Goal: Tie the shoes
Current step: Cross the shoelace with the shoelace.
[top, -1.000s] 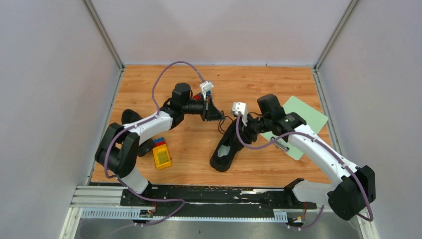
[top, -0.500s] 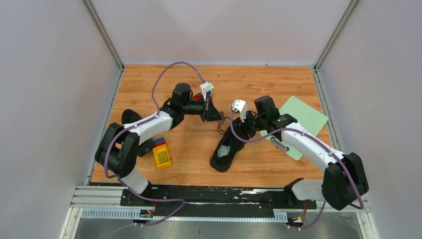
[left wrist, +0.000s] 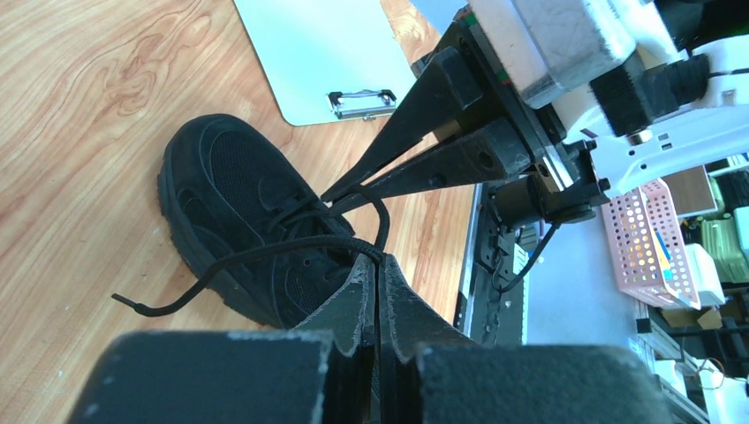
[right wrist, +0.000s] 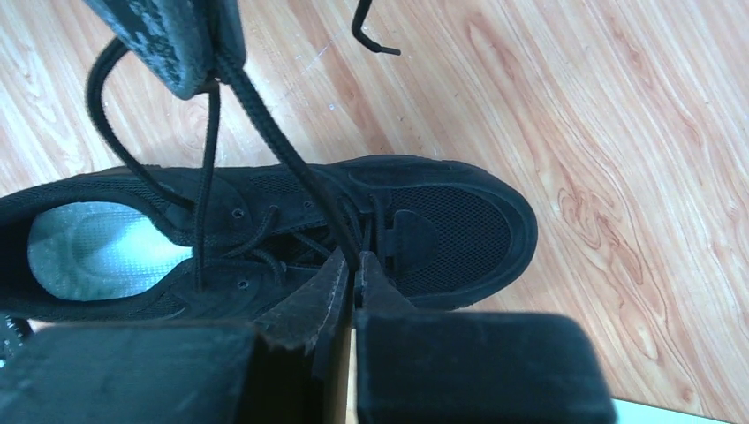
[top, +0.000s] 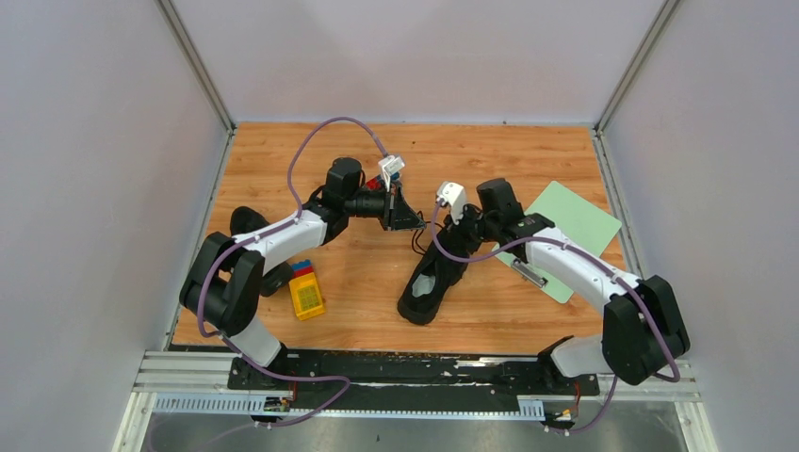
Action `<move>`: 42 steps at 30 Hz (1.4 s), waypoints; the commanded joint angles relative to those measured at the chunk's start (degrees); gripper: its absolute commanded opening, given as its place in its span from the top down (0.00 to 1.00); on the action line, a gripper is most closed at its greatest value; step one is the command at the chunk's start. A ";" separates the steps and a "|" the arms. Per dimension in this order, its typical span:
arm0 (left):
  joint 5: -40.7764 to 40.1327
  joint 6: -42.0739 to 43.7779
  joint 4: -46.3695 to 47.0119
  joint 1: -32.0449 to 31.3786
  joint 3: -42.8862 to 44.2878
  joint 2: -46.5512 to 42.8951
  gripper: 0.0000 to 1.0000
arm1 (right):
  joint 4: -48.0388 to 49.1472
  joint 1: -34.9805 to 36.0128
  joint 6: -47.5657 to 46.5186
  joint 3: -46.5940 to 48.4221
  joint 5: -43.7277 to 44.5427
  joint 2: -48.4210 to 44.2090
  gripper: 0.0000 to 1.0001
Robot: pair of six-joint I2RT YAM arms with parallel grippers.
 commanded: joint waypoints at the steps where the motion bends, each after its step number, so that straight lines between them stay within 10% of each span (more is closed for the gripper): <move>1: 0.01 1.75 0.44 0.30 1.15 -1.63 1.00 | -1.95 -0.15 -0.87 5.02 -3.18 -4.37 1.00; 12: -0.26 2.86 0.42 0.23 0.95 -1.08 1.00 | -11.38 0.76 6.09 11.84 -27.52 -8.29 1.00; 42: 0.36 2.59 -0.08 0.21 1.85 0.94 1.00 | -15.03 15.82 -29.71 16.29 -12.81 -6.90 1.00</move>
